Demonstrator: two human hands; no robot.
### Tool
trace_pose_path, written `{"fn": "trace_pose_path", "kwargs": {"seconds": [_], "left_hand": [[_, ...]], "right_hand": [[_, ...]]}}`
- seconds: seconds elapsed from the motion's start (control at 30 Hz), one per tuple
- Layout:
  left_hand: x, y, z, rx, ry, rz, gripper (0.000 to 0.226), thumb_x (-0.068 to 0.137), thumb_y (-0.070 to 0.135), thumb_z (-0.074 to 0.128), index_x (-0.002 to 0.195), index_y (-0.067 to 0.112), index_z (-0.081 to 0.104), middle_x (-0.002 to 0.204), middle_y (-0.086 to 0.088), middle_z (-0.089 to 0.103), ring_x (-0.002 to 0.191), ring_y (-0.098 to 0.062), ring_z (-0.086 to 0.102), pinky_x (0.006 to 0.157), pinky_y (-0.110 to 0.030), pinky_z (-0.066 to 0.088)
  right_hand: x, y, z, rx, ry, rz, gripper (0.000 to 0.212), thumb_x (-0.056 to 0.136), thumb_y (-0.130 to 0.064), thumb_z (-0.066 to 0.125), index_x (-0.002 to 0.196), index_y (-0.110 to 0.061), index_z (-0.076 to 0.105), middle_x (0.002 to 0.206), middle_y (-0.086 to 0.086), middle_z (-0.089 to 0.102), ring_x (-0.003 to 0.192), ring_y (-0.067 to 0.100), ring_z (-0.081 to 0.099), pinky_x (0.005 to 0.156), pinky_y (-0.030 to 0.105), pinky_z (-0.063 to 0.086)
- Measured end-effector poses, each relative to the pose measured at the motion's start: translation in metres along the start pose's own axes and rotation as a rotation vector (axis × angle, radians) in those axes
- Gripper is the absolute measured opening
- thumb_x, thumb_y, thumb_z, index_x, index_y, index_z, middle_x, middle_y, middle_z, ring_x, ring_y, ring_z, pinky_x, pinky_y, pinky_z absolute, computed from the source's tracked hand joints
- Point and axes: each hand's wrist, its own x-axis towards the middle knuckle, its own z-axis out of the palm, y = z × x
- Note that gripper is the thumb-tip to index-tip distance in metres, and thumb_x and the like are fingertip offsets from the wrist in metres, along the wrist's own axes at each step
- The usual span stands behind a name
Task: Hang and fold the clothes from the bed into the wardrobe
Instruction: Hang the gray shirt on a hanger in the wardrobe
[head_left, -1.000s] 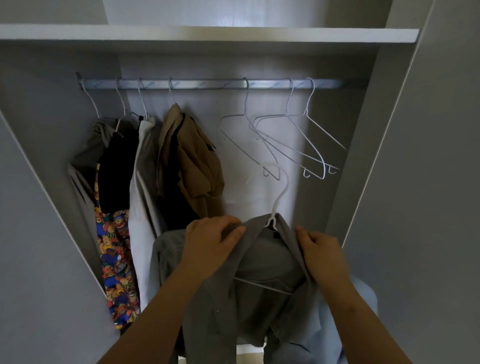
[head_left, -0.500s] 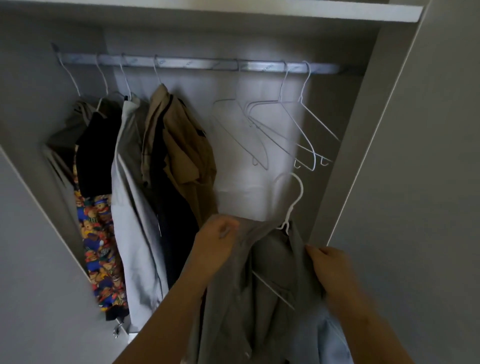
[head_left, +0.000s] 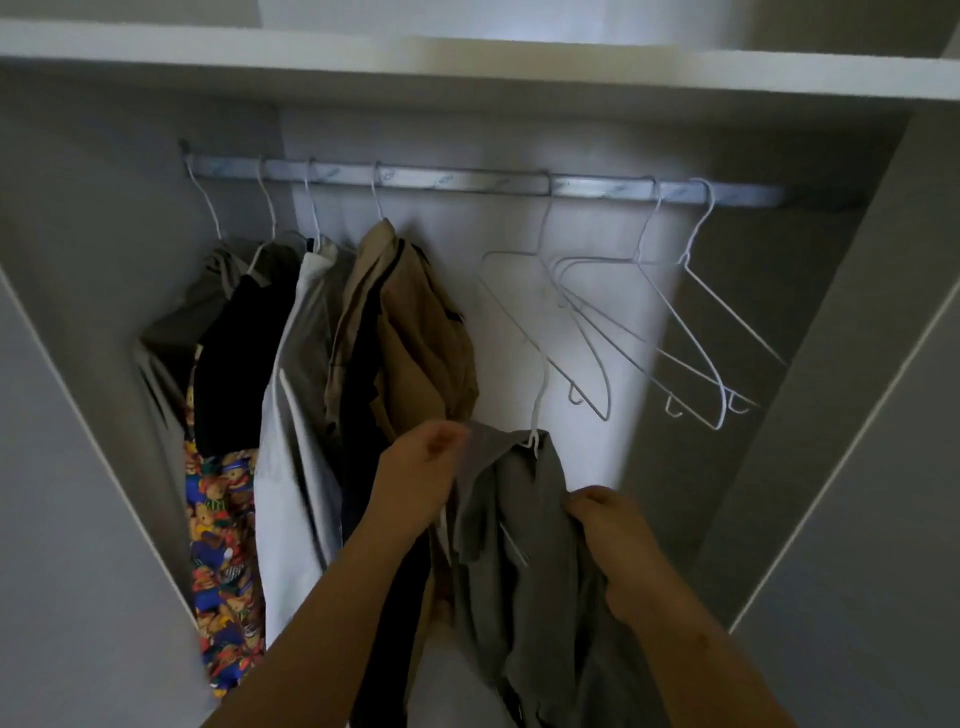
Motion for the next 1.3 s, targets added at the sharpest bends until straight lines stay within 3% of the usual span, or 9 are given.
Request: {"fn": "trace_pose_path", "kwargs": {"seconds": [0.1,0.2,0.33,0.6,0.77,0.83,0.97,1.13,1.3], "left_hand": [[0.042,0.002,-0.018,0.022,0.047,0.023,0.016,0.095,0.019,0.05,0.098,0.025,0.064,0.096,0.011,0.062,0.088,-0.001,0.056,0.079,-0.01,0.041],[0.083,0.002,-0.037,0.052,0.086,0.054,0.017,0.095,0.017,0.049,0.1,0.024,0.064,0.098,0.01,0.061,0.093,-0.004,0.055,0.085,-0.017,0.04],[0.14,0.001,-0.063,0.095,0.078,0.129,0.018,0.094,0.016,0.05,0.093,0.03,0.06,0.089,0.017,0.057,0.084,0.003,0.052,0.073,-0.005,0.037],[0.228,0.004,-0.087,0.166,0.163,0.295,0.017,0.09,0.01,0.055,0.098,0.019,0.067,0.087,0.019,0.052,0.088,-0.004,0.052,0.068,0.001,0.036],[0.25,-0.015,-0.084,0.393,0.158,0.24,0.023,0.09,0.016,0.056,0.111,0.021,0.064,0.128,-0.001,0.048,0.119,-0.021,0.045,0.097,-0.034,0.041],[0.25,-0.026,-0.082,0.431,0.146,0.199,0.032,0.089,0.015,0.055,0.12,0.023,0.059,0.14,-0.004,0.037,0.128,-0.024,0.036,0.104,-0.04,0.037],[0.249,-0.045,-0.077,0.335,0.109,0.169,0.04,0.089,0.01,0.054,0.127,0.024,0.052,0.143,-0.003,0.031,0.13,-0.022,0.034,0.108,-0.033,0.033],[0.246,-0.055,-0.073,0.199,0.098,0.14,0.053,0.086,0.003,0.057,0.132,0.027,0.045,0.14,0.001,0.033,0.128,-0.016,0.036,0.101,-0.016,0.026],[0.232,-0.055,-0.072,-0.009,0.053,0.115,0.076,0.081,-0.008,0.056,0.138,0.035,0.029,0.144,0.006,0.035,0.131,-0.005,0.032,0.112,-0.024,0.024]], "right_hand": [[0.03,-0.033,0.022,-0.001,0.001,-0.046,0.017,0.096,-0.014,0.046,0.092,-0.009,0.062,0.093,0.007,0.063,0.087,0.024,0.059,0.084,0.034,0.049],[0.062,-0.069,0.041,0.057,0.019,-0.091,0.018,0.096,-0.012,0.046,0.084,-0.011,0.059,0.085,0.006,0.06,0.078,0.021,0.057,0.073,0.03,0.047],[0.102,-0.119,0.062,0.177,0.061,-0.165,0.018,0.092,-0.005,0.047,0.084,0.002,0.061,0.079,0.015,0.058,0.071,0.025,0.053,0.064,0.028,0.042],[0.164,-0.195,0.101,0.287,0.134,-0.282,0.024,0.092,-0.004,0.043,0.071,-0.005,0.055,0.074,0.013,0.055,0.066,0.023,0.051,0.057,0.027,0.04],[0.201,-0.22,0.123,0.271,0.179,-0.326,0.02,0.091,-0.002,0.043,0.096,0.009,0.059,0.082,0.016,0.056,0.077,0.027,0.053,0.071,0.035,0.047],[0.215,-0.217,0.134,0.19,0.164,-0.336,0.019,0.092,-0.001,0.042,0.089,0.006,0.059,0.083,0.017,0.054,0.077,0.027,0.052,0.075,0.039,0.046],[0.229,-0.186,0.156,0.039,0.142,-0.338,0.02,0.096,-0.01,0.042,0.106,-0.001,0.058,0.096,0.012,0.057,0.09,0.025,0.056,0.088,0.039,0.048],[0.223,-0.164,0.171,-0.019,0.196,-0.438,0.023,0.099,-0.024,0.041,0.118,-0.014,0.05,0.095,-0.002,0.057,0.079,0.008,0.051,0.074,0.022,0.042],[0.203,-0.135,0.179,-0.128,0.195,-0.489,0.044,0.096,-0.015,0.046,0.139,-0.019,0.035,0.13,0.005,0.051,0.113,0.02,0.052,0.09,0.024,0.039]]}}
